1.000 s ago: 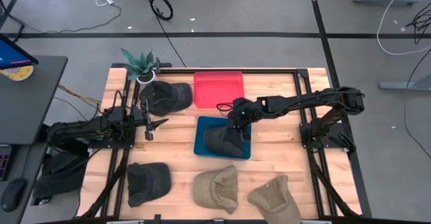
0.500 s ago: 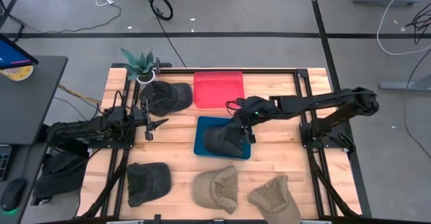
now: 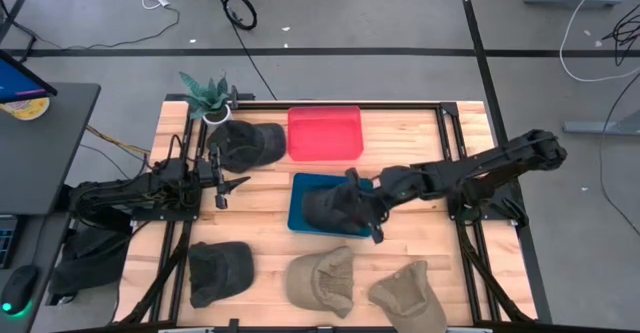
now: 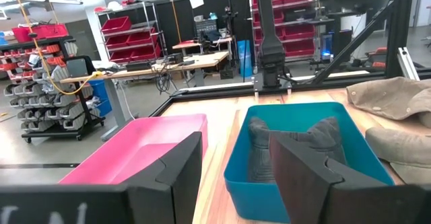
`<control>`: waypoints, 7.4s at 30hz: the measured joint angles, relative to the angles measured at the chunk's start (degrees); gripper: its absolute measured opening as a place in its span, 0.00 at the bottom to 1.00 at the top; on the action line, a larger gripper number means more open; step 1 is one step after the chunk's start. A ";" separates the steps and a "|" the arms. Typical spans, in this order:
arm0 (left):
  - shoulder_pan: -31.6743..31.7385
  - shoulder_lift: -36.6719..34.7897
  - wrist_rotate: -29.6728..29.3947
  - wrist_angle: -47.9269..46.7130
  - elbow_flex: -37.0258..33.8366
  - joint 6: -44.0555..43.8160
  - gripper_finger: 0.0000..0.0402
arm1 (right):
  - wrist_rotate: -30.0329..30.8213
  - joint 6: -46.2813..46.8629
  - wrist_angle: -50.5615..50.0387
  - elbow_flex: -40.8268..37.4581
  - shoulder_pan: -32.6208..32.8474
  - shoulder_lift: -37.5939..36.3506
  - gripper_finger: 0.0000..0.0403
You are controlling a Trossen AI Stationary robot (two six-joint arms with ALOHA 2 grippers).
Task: Pick & Place hat
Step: Put the left brown cap into the red bin
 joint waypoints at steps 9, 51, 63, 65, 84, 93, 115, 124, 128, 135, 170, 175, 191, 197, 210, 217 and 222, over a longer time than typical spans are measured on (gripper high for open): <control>0.02 0.02 0.00 0.00 0.00 0.00 0.44 | 9.91 -8.81 7.25 0.00 6.73 0.00 0.42; 0.02 -0.01 -0.02 0.07 0.00 0.00 0.44 | 17.33 -8.04 -13.74 21.03 16.03 28.60 0.42; 0.02 0.01 -0.01 0.02 0.01 0.00 0.44 | 10.26 -10.60 -8.89 21.05 16.29 41.86 0.42; 0.02 0.01 -0.02 0.01 0.00 0.00 0.44 | 10.35 -11.12 -5.75 21.12 16.21 43.73 0.42; 0.01 -0.01 -0.02 0.02 0.00 0.00 0.44 | 20.72 -17.36 -5.67 23.87 16.02 33.95 0.01; 0.01 0.02 0.00 -0.01 0.01 0.02 0.44 | 28.60 -27.94 -16.40 23.87 9.05 21.99 0.00; 0.02 0.00 -0.19 0.04 0.00 0.00 0.44 | 33.88 -59.20 -22.48 23.79 -26.88 19.62 0.00; 0.00 0.00 -0.22 -0.01 0.02 0.00 0.44 | 35.58 -65.67 -19.88 23.76 -30.83 23.15 0.01; 0.01 0.02 -0.20 -0.02 0.00 0.01 0.44 | 35.42 -66.31 -19.78 23.76 -30.89 23.92 0.01; 0.00 -0.01 -0.22 0.00 0.00 0.00 0.44 | 33.90 -66.07 -19.72 23.76 -30.89 24.06 0.05; 0.02 0.01 -0.22 0.02 0.02 0.00 0.44 | 14.66 -5.46 -18.55 23.87 -38.40 25.26 0.37; 0.00 -0.01 -0.19 0.02 0.00 0.02 0.44 | 10.06 -0.40 -20.91 23.87 -42.58 28.83 0.34; 0.00 0.00 -0.22 0.02 0.01 0.00 0.44 | 11.55 -0.69 -20.09 23.85 -43.81 35.80 0.27; 0.00 0.01 -0.20 0.02 0.02 0.01 0.44 | 11.82 -1.13 -20.12 23.85 -43.81 35.80 0.03; 0.02 0.02 -0.22 0.00 0.00 0.00 0.44 | 2.04 -3.16 -25.20 23.85 -44.82 30.90 0.00; 0.02 -0.01 -0.21 0.01 0.02 0.00 0.44 | -0.10 -1.75 -30.82 23.81 -46.66 32.42 0.00; 0.02 0.02 -0.19 0.02 0.02 0.00 0.44 | -0.05 -1.68 -29.83 23.80 -46.98 33.82 0.00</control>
